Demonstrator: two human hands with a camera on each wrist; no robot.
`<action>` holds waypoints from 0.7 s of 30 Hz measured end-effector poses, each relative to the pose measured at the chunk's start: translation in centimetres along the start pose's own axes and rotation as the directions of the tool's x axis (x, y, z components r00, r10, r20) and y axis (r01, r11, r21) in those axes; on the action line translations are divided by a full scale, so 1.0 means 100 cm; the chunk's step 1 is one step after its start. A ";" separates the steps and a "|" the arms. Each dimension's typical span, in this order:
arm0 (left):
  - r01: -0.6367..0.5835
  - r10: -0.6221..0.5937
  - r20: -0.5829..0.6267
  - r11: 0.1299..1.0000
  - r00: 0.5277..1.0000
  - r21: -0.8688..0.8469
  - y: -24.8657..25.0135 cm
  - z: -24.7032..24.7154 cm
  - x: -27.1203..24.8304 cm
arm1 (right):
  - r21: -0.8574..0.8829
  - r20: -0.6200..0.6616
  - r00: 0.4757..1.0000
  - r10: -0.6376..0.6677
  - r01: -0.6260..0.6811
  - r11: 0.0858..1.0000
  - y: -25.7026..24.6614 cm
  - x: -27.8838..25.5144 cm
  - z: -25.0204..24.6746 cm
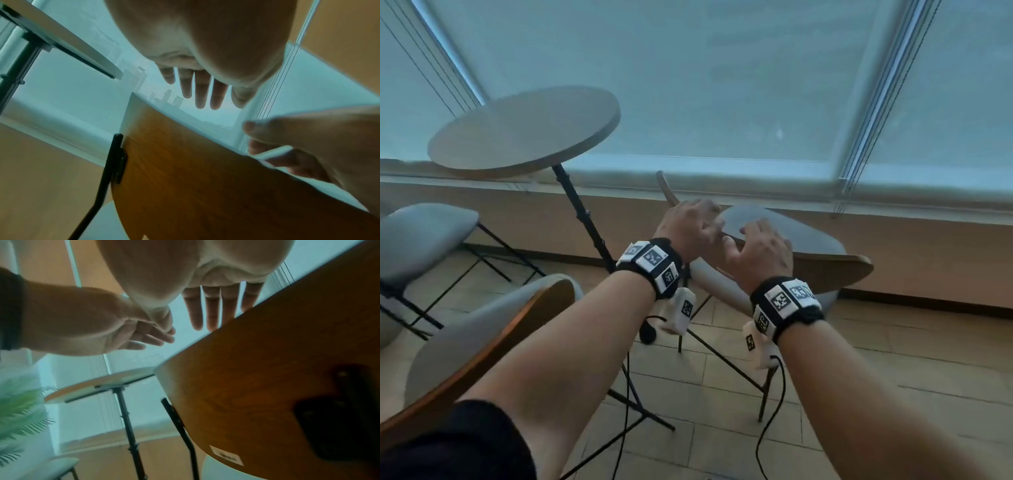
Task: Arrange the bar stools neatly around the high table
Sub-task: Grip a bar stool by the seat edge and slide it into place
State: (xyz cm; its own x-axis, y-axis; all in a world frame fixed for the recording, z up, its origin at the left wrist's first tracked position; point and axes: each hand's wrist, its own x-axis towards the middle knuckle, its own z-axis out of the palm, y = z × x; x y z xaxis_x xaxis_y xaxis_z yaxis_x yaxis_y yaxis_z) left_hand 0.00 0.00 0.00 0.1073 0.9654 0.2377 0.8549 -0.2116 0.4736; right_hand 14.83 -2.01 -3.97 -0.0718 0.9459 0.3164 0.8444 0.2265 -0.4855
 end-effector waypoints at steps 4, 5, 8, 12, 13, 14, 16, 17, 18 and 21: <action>-0.006 -0.039 0.205 0.977 0.978 0.213 -0.026 0.011 0.012 | -0.207 0.044 0.996 0.076 -0.065 0.976 0.016 0.006 0.011; -0.014 -0.036 0.222 0.975 0.974 0.221 -0.034 0.015 0.014 | -0.209 0.041 0.996 0.081 -0.071 0.975 0.018 0.008 0.012; -0.078 0.038 0.162 0.965 0.986 0.250 -0.043 0.023 0.017 | -0.223 0.067 0.992 0.108 -0.090 0.971 0.018 0.013 0.010; -0.106 0.082 0.103 0.961 0.991 0.256 -0.036 0.025 0.017 | -0.288 0.116 0.985 0.125 -0.087 0.954 0.032 0.019 -0.004; -0.109 0.088 0.093 0.963 0.992 0.248 -0.032 0.028 0.012 | -0.300 0.129 0.985 0.116 -0.073 0.951 0.038 0.017 -0.009; -0.113 0.095 0.086 0.964 0.992 0.242 -0.032 0.030 0.006 | -0.311 0.135 0.984 0.118 -0.071 0.948 0.039 0.012 -0.010; -0.106 0.097 0.050 0.963 0.994 0.249 -0.033 0.036 -0.004 | -0.320 0.141 0.984 0.113 -0.063 0.945 0.039 0.004 -0.012; -0.095 0.093 0.019 0.964 0.995 0.247 -0.031 0.040 -0.008 | -0.320 0.142 0.984 0.105 -0.055 0.946 0.039 0.000 -0.012; -0.071 0.080 -0.028 0.967 0.996 0.244 -0.025 0.044 -0.011 | -0.316 0.150 0.985 0.087 -0.036 0.948 0.043 -0.001 -0.014; 0.040 -0.006 -0.148 0.973 0.989 0.227 -0.008 0.055 -0.015 | -0.304 0.174 0.984 0.022 0.033 0.952 0.058 0.003 -0.022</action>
State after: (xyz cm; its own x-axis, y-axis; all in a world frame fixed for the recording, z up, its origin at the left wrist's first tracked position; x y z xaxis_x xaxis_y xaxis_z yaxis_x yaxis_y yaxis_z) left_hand 1.92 -0.47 -5.42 0.0258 0.9336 0.3575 0.9514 -0.1327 0.2780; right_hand 20.86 -0.95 -4.96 -0.1451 0.9766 0.1591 0.9629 0.1763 -0.2042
